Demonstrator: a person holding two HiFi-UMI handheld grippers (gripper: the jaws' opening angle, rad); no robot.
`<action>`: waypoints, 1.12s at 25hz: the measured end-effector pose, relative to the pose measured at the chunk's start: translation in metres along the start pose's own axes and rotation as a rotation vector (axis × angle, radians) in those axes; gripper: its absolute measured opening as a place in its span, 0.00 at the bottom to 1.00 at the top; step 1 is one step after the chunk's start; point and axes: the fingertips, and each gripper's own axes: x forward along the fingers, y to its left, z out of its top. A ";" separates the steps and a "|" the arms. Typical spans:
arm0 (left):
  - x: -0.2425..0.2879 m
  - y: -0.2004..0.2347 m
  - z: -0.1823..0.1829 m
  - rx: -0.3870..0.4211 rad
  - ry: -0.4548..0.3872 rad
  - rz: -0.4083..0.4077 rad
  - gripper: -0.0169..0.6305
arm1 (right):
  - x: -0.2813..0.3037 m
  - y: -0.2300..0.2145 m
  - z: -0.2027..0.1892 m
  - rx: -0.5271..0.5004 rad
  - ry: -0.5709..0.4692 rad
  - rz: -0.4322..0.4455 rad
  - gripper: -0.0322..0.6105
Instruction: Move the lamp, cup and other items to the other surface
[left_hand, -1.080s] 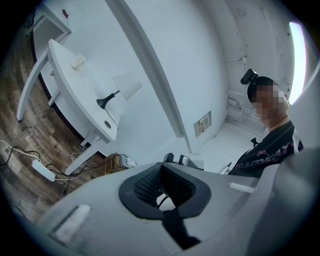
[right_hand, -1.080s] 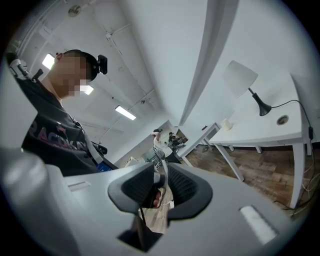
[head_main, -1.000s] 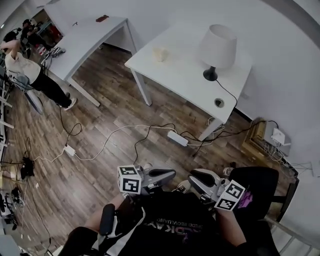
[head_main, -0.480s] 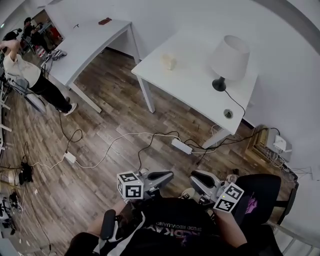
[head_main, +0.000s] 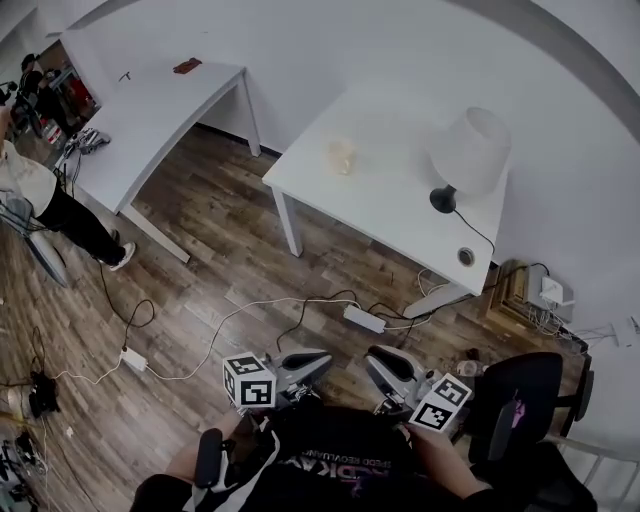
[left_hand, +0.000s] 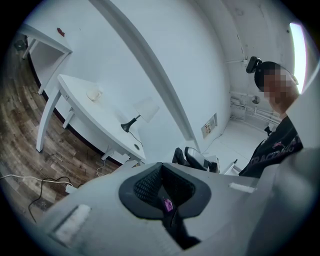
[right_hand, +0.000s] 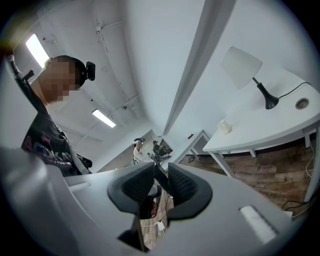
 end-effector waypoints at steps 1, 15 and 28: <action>-0.006 0.005 0.004 -0.003 -0.001 -0.002 0.01 | 0.008 0.000 -0.001 0.001 -0.002 -0.005 0.19; -0.059 0.049 0.041 -0.027 -0.015 -0.007 0.01 | 0.079 0.006 -0.011 0.014 0.004 -0.049 0.19; -0.085 0.080 0.077 -0.081 -0.170 0.132 0.01 | 0.141 -0.013 0.003 0.021 0.142 0.077 0.19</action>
